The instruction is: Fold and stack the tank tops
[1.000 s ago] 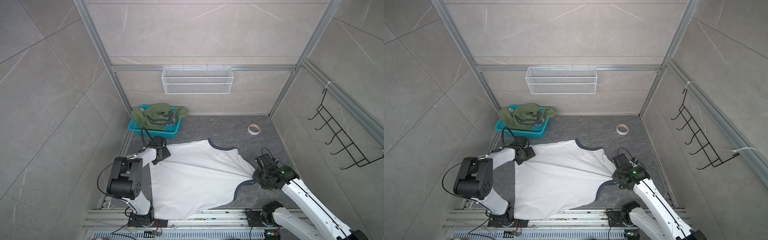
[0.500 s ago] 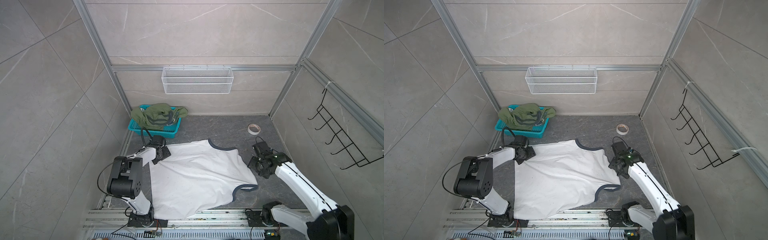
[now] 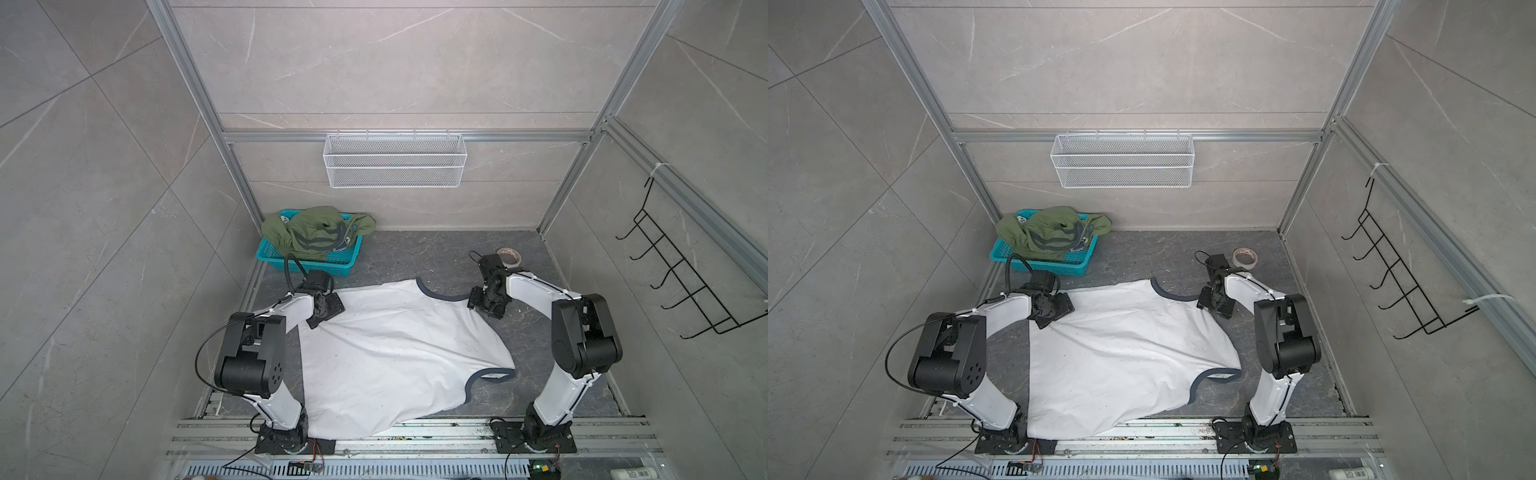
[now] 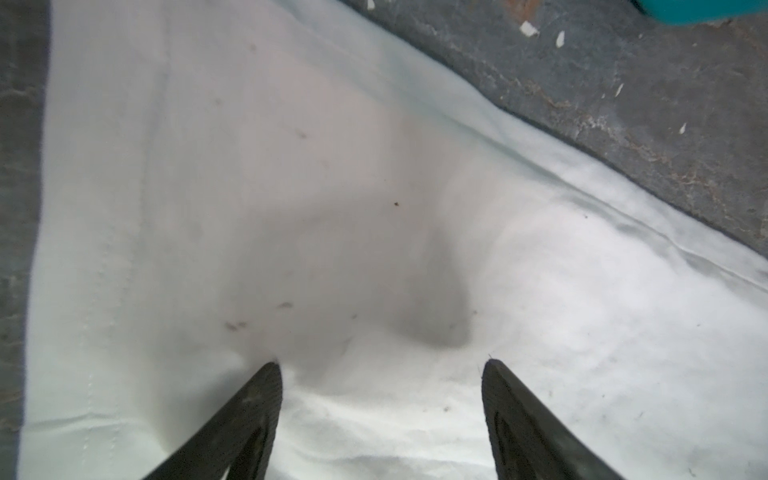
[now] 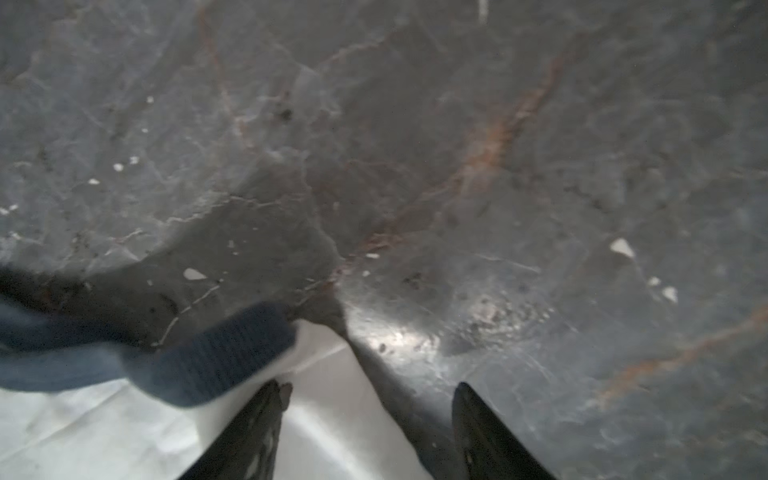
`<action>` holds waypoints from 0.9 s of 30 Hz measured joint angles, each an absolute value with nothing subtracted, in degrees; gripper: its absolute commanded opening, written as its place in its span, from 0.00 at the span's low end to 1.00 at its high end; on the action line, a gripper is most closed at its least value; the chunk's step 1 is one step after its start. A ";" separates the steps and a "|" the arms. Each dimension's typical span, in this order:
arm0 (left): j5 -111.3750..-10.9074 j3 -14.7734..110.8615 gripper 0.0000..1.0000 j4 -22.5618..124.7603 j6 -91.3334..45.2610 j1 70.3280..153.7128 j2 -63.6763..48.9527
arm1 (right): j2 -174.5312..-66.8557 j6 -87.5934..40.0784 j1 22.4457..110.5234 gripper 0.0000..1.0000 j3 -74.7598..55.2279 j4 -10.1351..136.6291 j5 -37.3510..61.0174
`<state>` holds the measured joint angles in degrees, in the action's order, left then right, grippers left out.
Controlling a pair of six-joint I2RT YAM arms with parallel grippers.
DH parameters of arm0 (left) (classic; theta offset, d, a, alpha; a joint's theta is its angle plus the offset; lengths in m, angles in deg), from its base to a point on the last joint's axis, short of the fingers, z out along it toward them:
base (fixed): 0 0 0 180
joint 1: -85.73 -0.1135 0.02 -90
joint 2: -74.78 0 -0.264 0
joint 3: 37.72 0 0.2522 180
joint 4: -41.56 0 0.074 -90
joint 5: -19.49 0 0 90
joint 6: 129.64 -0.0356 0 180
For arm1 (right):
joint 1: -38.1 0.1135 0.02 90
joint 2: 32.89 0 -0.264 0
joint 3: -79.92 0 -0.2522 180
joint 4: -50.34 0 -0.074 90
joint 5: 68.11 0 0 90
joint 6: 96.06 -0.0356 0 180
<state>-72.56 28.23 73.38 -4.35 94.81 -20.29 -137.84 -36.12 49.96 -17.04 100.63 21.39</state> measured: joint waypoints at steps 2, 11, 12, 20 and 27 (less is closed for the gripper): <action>-72.45 28.25 0.78 73.38 -4.35 94.86 -20.31 | -139.72 -35.64 50.92 0.66 -14.64 100.50 20.98; -72.36 28.31 0.78 73.58 -4.35 95.23 -20.31 | -148.61 -32.23 51.38 0.49 -5.70 100.17 19.41; -72.36 28.31 0.78 73.60 -4.35 95.23 -20.31 | -148.92 -31.71 51.40 0.46 -5.37 100.08 19.01; -72.36 28.97 0.78 73.76 -4.35 95.25 -20.96 | -148.85 -30.37 51.82 0.15 -5.37 100.06 19.84; -71.88 29.67 0.78 73.71 -5.14 95.88 -21.55 | -140.16 -30.99 51.95 0.07 -8.85 101.09 32.02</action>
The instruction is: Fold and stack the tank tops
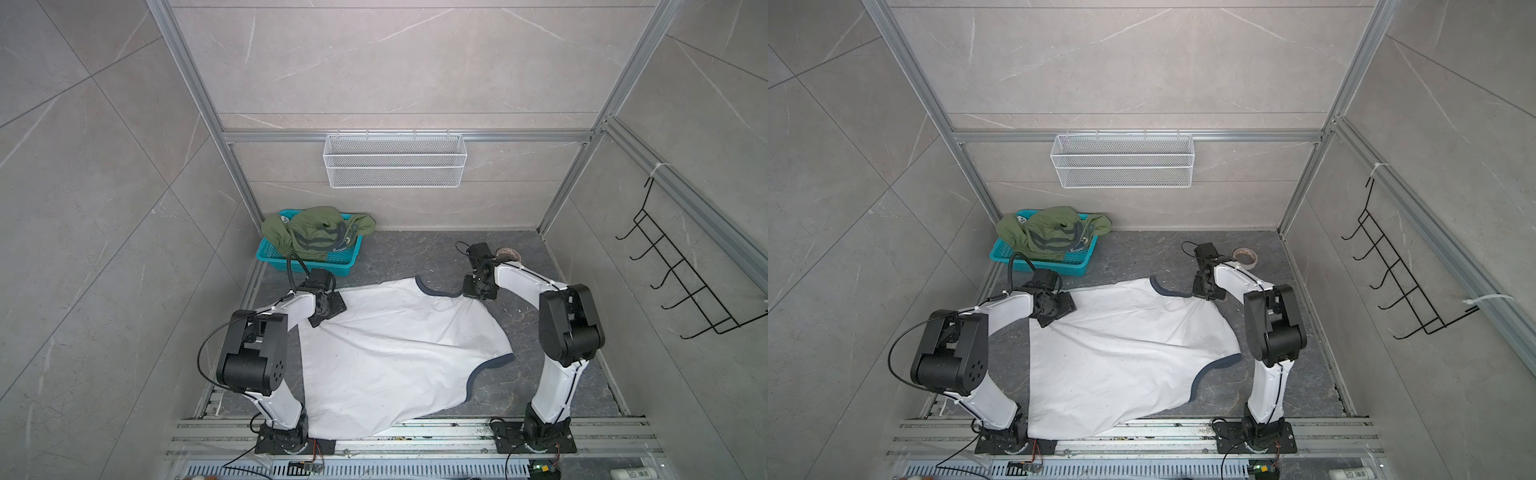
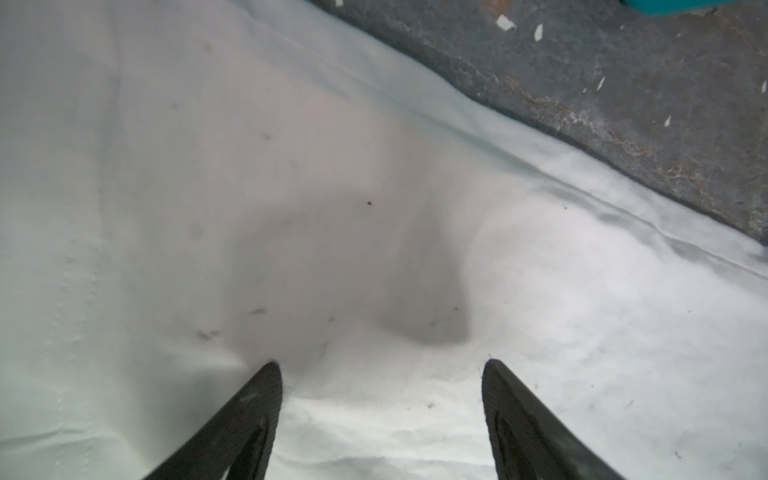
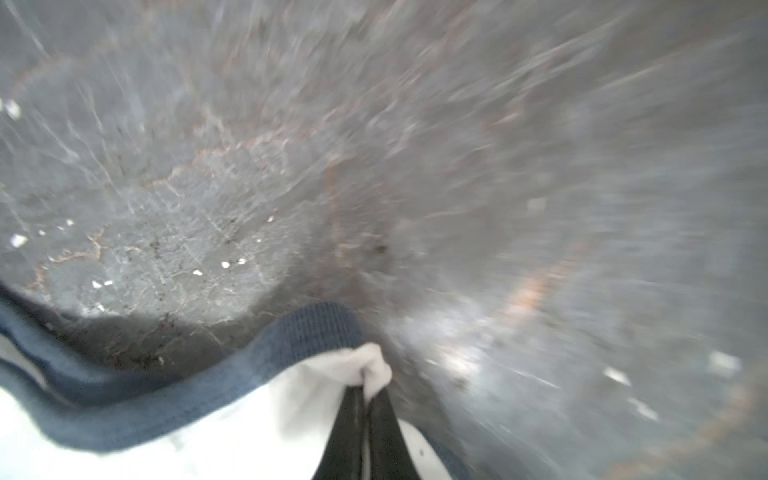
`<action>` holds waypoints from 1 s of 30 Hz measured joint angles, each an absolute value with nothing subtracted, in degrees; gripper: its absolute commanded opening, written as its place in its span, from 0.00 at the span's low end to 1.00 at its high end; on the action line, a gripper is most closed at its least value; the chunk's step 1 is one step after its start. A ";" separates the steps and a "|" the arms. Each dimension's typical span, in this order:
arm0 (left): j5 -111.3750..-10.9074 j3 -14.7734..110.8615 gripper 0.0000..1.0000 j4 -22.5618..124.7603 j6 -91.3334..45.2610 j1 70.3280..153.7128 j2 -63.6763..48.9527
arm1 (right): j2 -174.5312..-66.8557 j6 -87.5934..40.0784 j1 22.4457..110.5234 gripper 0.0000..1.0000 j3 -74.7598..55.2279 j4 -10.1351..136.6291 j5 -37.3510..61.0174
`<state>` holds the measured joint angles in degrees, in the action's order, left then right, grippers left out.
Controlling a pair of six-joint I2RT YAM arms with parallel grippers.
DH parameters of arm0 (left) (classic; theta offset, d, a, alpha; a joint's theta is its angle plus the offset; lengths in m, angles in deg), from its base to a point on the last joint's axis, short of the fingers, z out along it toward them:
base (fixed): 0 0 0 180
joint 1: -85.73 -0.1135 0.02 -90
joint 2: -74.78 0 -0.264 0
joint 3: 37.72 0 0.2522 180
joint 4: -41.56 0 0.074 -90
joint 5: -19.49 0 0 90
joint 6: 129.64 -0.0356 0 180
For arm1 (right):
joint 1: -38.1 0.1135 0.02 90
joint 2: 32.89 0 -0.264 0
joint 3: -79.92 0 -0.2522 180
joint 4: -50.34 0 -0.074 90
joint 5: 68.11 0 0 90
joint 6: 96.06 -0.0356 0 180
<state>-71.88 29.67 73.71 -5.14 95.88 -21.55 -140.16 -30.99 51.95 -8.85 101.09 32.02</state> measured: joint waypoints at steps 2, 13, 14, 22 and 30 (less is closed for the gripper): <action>-71.83 29.89 0.79 73.69 -5.34 96.56 -21.71 | -137.12 -31.40 51.95 0.08 -9.31 102.07 35.54; -71.22 35.46 0.80 74.02 -5.80 102.40 -24.94 | -132.92 -35.49 48.58 0.68 -13.24 108.41 47.49; -71.22 36.29 0.80 74.39 -6.02 102.83 -25.27 | -132.90 -35.58 48.43 0.70 -13.26 109.05 48.28; -73.93 39.53 0.82 81.78 -7.52 104.63 -21.40 | -120.92 -34.79 48.54 0.70 -20.54 108.22 39.34; -77.82 28.64 0.82 86.78 -2.76 111.55 0.08 | -111.70 -36.14 52.65 0.69 -33.55 104.08 20.28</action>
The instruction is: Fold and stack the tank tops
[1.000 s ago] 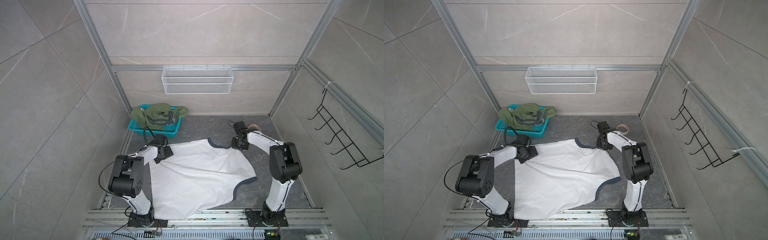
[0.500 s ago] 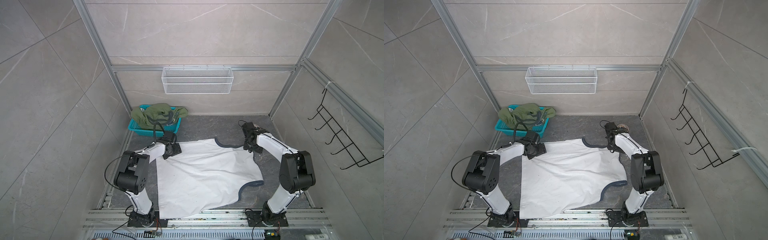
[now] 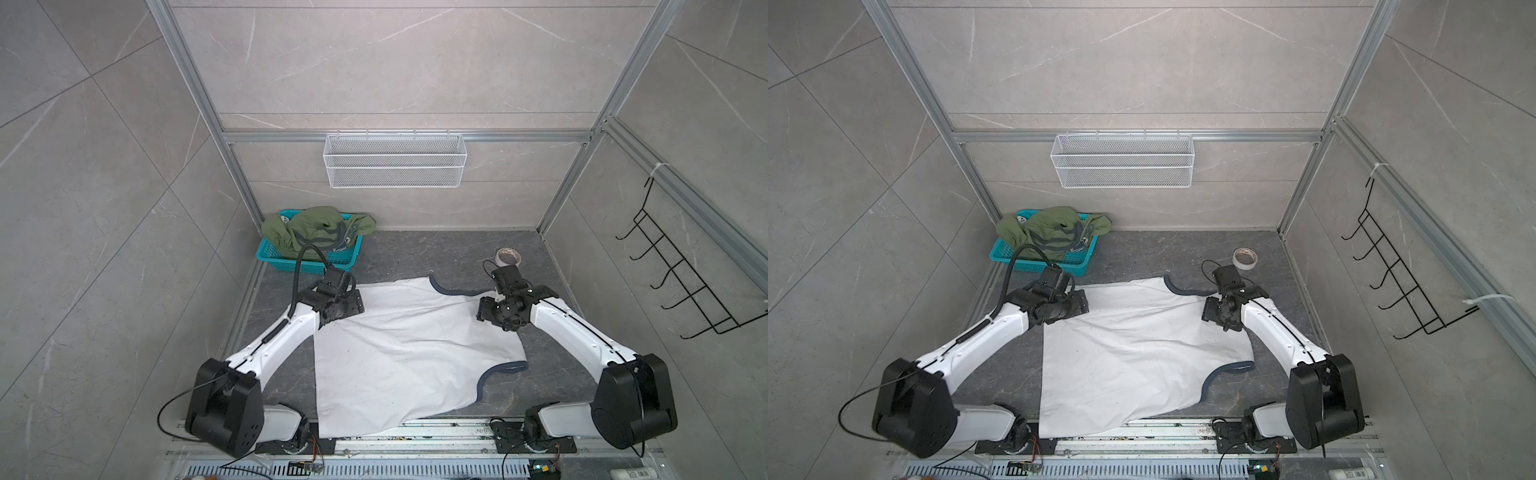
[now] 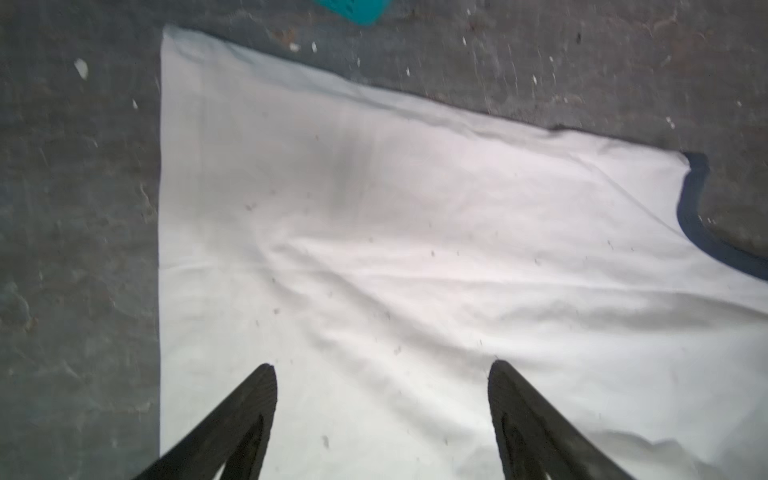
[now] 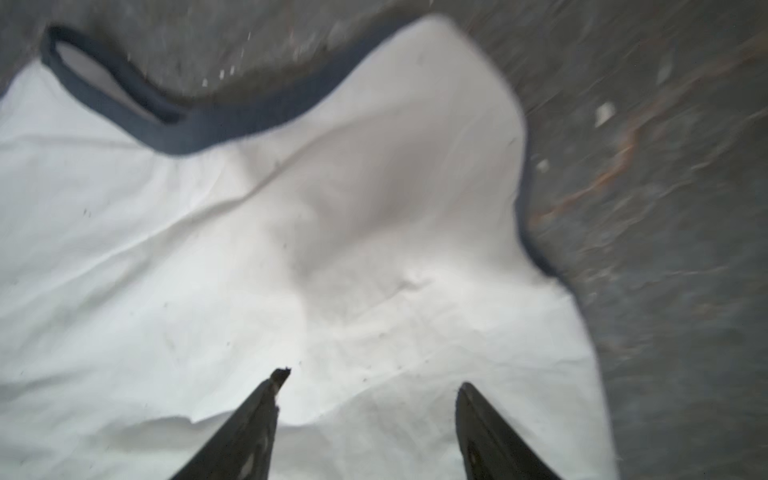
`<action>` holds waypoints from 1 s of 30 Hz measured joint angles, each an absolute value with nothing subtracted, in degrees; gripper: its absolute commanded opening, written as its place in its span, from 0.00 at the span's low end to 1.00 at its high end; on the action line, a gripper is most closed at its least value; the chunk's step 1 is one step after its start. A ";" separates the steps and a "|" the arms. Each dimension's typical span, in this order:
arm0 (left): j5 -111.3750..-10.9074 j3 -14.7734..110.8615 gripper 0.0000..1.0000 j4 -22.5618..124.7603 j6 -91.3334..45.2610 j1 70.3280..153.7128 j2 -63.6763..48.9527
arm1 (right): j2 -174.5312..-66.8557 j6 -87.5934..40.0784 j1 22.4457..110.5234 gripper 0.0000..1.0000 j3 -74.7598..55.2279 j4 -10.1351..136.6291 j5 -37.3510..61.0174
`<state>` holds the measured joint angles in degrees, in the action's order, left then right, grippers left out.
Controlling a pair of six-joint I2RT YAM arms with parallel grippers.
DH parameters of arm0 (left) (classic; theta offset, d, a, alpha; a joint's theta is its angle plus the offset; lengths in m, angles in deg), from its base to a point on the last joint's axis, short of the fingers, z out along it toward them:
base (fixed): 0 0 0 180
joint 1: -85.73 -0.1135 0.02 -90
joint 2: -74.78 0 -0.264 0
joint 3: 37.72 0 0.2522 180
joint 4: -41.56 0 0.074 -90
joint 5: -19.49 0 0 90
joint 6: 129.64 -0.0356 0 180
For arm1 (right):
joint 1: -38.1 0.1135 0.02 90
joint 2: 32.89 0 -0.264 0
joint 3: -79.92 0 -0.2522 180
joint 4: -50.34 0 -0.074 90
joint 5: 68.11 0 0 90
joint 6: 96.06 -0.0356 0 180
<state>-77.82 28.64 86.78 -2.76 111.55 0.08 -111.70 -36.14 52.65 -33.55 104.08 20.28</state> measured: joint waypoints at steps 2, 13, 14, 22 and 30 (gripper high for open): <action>-77.69 24.36 0.81 86.80 -1.40 112.65 1.86 | -111.54 -36.76 53.08 0.69 -36.43 103.08 17.24; -77.71 20.36 0.81 83.44 0.13 110.99 -9.93 | -117.34 -43.86 50.51 0.69 -42.03 97.92 14.62; -77.67 21.39 0.81 82.96 -0.03 110.96 -11.96 | -117.31 -45.04 49.24 0.69 -42.81 97.88 15.36; -77.76 30.19 0.82 80.38 -2.87 111.23 -21.62 | -111.70 -51.55 39.53 0.69 -47.84 98.47 18.49; -77.74 43.33 0.84 79.22 -8.66 112.28 -32.33 | -107.70 -50.72 29.63 0.70 -48.45 101.96 18.71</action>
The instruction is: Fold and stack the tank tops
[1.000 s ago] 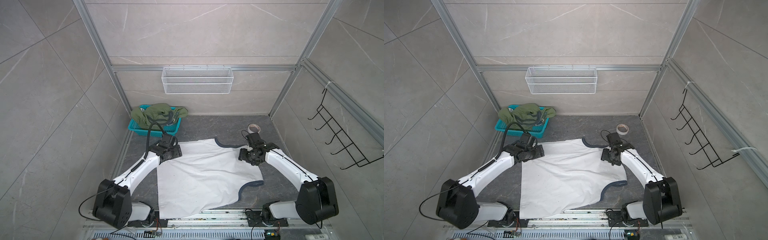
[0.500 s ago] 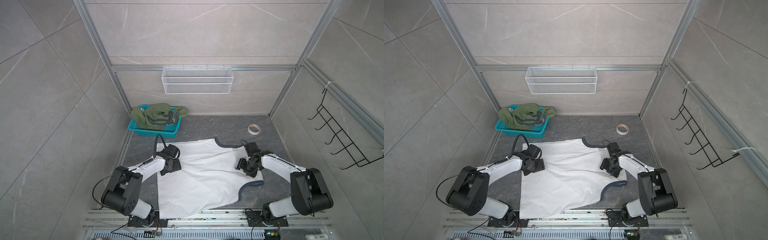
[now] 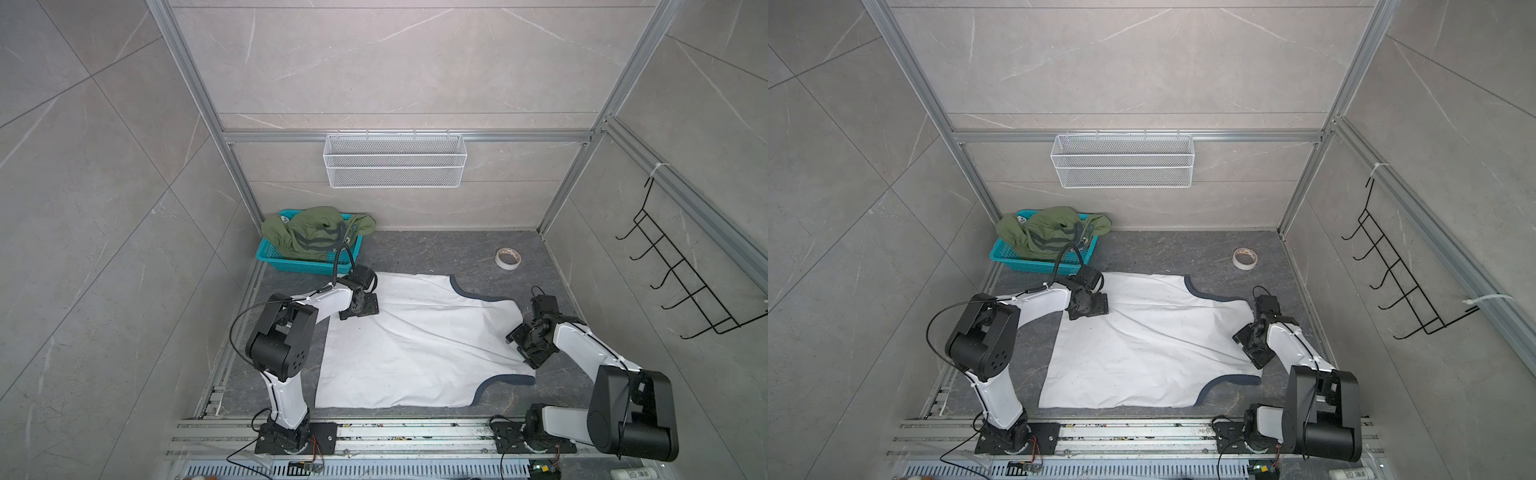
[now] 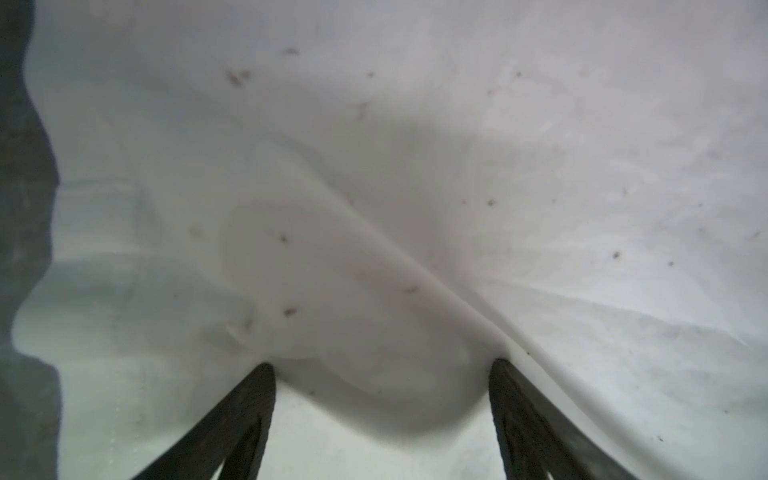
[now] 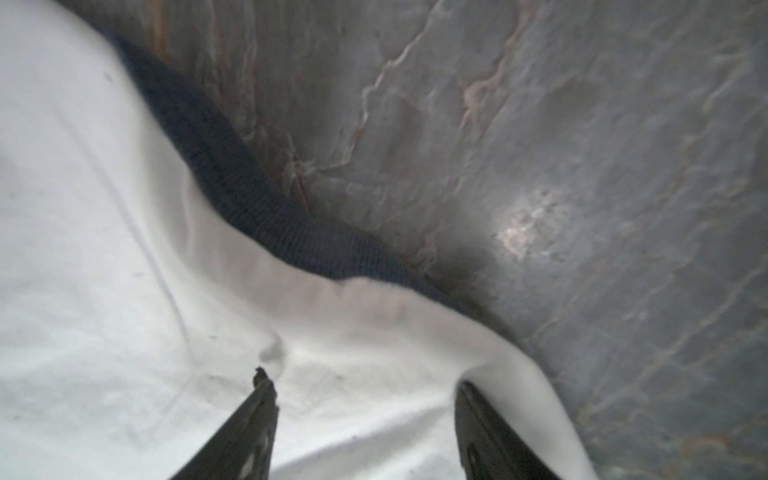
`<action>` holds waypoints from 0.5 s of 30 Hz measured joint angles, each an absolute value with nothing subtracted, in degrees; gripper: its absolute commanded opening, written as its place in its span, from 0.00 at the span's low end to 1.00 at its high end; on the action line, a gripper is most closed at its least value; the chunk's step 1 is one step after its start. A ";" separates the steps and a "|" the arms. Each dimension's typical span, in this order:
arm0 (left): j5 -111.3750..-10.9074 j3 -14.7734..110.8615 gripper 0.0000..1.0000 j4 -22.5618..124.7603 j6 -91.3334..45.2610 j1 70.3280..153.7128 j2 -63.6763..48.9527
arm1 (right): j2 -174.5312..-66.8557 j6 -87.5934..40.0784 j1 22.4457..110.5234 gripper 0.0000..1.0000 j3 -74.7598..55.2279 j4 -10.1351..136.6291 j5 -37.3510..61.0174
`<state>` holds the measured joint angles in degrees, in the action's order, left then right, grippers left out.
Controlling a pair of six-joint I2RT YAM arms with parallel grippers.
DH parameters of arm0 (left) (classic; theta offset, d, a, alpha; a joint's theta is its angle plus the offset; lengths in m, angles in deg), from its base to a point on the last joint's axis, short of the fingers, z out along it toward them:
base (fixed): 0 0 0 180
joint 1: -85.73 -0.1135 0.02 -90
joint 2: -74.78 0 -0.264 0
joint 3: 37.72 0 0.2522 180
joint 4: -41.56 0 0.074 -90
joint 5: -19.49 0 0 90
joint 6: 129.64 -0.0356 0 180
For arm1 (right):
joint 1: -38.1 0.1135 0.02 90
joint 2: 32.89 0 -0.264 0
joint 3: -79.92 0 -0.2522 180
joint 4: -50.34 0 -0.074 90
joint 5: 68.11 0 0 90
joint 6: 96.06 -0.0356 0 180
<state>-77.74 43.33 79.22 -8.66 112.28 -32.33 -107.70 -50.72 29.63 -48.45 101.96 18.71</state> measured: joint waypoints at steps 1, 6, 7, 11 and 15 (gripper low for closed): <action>-77.87 44.38 0.84 79.72 -8.99 112.45 -32.74 | -107.59 -49.91 29.59 0.70 -47.56 103.08 19.03; -83.16 46.02 0.85 85.89 -8.79 115.93 -29.09 | -103.13 -46.85 29.61 0.69 -43.25 106.93 21.13; -83.83 45.23 0.85 86.72 -8.18 117.26 -26.73 | -101.32 -46.46 29.61 0.69 -43.03 107.54 21.46; -82.50 37.82 0.84 86.96 -5.19 122.11 -13.12 | -97.67 -45.43 31.34 0.69 -43.03 109.20 20.37; -80.14 29.12 0.84 85.38 -1.88 122.66 -5.69 | -99.57 -45.02 39.69 0.69 -43.03 108.28 17.42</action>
